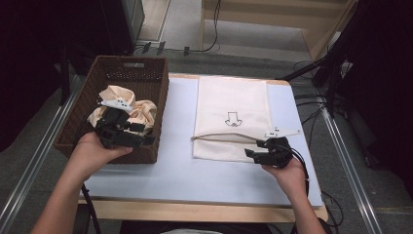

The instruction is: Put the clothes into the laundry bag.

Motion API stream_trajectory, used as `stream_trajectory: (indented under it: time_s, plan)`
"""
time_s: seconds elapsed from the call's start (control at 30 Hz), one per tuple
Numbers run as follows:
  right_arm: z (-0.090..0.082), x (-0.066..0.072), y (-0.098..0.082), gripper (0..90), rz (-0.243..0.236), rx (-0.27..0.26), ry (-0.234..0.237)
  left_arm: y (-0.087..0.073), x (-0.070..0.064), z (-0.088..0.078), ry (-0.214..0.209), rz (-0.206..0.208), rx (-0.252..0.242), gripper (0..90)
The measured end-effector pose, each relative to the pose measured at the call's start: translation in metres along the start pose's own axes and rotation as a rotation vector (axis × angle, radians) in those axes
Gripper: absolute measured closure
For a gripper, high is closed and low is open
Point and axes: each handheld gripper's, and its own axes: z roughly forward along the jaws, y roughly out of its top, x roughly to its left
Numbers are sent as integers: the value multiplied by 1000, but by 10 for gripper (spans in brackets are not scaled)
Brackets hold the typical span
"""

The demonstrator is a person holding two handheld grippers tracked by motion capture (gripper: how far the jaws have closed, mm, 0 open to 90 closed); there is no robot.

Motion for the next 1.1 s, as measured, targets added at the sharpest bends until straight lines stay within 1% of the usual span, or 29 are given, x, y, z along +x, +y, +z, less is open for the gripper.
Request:
stream_trajectory:
  time_s: [0.03,0.07,0.2,0.23,0.27,0.33,0.4,0.43,0.47,0.5,0.53,0.6,0.63,0.67,0.7,0.73,0.77,0.8,0.83,0.87,0.97,1.0,1.03,1.07,1.1]
  plan:
    - [0,0,1,398,6,-3,3,3,5,-2,21,-5,9,339]
    - [1,0,2,397,1,-5,5,4,7,-2,24,-10,13,339]
    - [3,2,4,398,-7,-6,12,10,13,-6,44,-8,22,339]
    - [4,3,5,398,-12,-4,16,13,16,-8,40,-10,15,339]
    - [4,3,5,398,-12,-4,16,13,16,-8,40,-10,15,339]
    - [5,4,7,397,-18,-2,18,17,23,-12,17,-24,13,338]
    - [6,4,8,397,-16,-2,21,19,25,-14,24,-29,11,339]
    - [6,4,8,396,-17,-2,22,20,28,-15,35,-33,8,339]
    - [6,4,9,397,-18,-3,24,21,30,-17,34,-26,10,338]
    - [7,5,10,396,-3,-13,42,23,34,-19,33,-11,4,339]
    - [7,5,10,396,-3,-13,42,23,34,-19,33,-11,4,339]
    - [7,5,11,396,4,-21,56,26,39,-21,40,5,8,339]
    - [8,5,12,395,4,-18,61,28,43,-21,54,10,9,339]
    - [8,5,12,395,4,-18,61,28,43,-21,54,10,9,338]
    - [10,5,12,395,0,-15,61,30,48,-21,73,21,25,338]
    - [10,5,12,395,0,-15,61,30,48,-21,73,21,25,338]
    - [10,5,12,395,0,-15,61,32,51,-21,86,32,42,338]
    - [11,6,13,395,2,-11,63,33,56,-20,124,62,68,337]
    - [11,6,13,395,2,-11,63,33,56,-20,124,62,68,337]
    - [11,6,13,395,4,-12,63,34,61,-20,138,72,80,337]
    - [11,6,13,395,-3,-8,62,33,76,-19,109,24,72,336]
    - [11,5,13,395,1,-9,63,32,82,-18,110,19,75,328]
    - [11,5,13,395,0,-10,63,31,89,-16,122,20,82,324]
    - [11,5,13,395,0,-10,63,31,89,-16,122,20,82,322]
    - [11,5,13,395,1,-10,63,30,95,-13,127,11,83,322]
